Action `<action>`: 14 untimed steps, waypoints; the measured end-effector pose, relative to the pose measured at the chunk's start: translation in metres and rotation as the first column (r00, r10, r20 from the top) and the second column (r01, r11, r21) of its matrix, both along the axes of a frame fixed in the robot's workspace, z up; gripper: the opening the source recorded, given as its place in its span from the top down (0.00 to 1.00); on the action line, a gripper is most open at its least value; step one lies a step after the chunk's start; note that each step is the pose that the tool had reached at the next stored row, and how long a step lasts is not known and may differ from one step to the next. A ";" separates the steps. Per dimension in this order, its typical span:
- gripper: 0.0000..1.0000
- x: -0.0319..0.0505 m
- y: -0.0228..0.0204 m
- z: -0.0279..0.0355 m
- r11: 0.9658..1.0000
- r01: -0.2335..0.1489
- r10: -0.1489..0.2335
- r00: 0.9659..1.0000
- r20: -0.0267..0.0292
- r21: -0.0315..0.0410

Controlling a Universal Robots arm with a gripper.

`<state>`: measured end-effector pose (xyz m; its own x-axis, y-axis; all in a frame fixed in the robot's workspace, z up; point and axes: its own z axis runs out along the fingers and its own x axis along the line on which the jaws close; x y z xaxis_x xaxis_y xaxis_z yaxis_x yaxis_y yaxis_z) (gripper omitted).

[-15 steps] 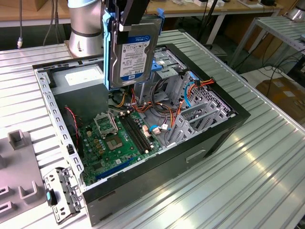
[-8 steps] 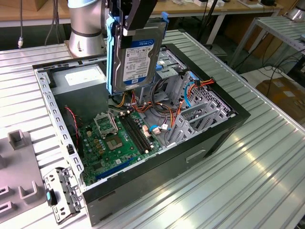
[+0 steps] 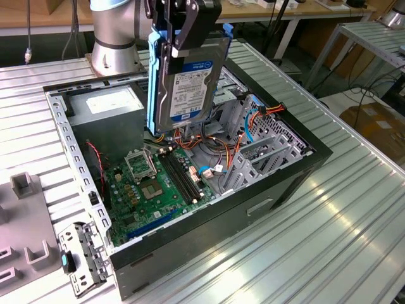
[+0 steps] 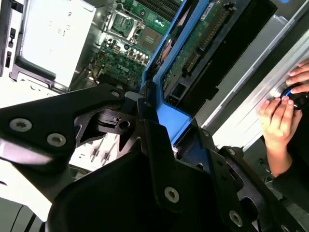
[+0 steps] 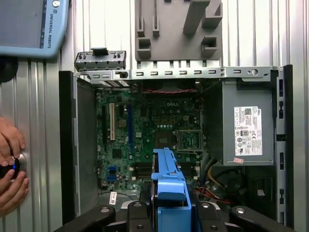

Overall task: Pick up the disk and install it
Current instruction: 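Insert the disk into the insertion slot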

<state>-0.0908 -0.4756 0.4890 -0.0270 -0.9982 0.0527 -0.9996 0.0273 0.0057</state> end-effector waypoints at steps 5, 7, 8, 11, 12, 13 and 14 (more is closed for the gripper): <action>0.63 0.0032 -0.0130 -0.0002 1.000 0.000 0.000 1.000 0.000 0.000; 0.63 0.0064 -0.0147 -0.0004 1.000 0.000 0.000 1.000 0.000 0.000; 0.63 0.0104 -0.0154 -0.0004 1.000 0.000 0.000 1.000 0.000 0.000; 0.63 0.0183 -0.0156 -0.0005 1.000 0.000 0.000 1.000 0.000 0.000; 0.63 0.0202 -0.0156 -0.0005 1.000 0.000 0.000 1.000 0.000 0.000; 0.63 0.0223 -0.0156 -0.0005 1.000 0.000 0.000 1.000 0.000 0.000; 0.63 0.0244 -0.0156 -0.0004 1.000 0.000 0.000 1.000 0.000 0.000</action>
<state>-0.0664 -0.4912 0.4886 -0.0269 -0.9982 0.0528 -0.9996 0.0273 0.0058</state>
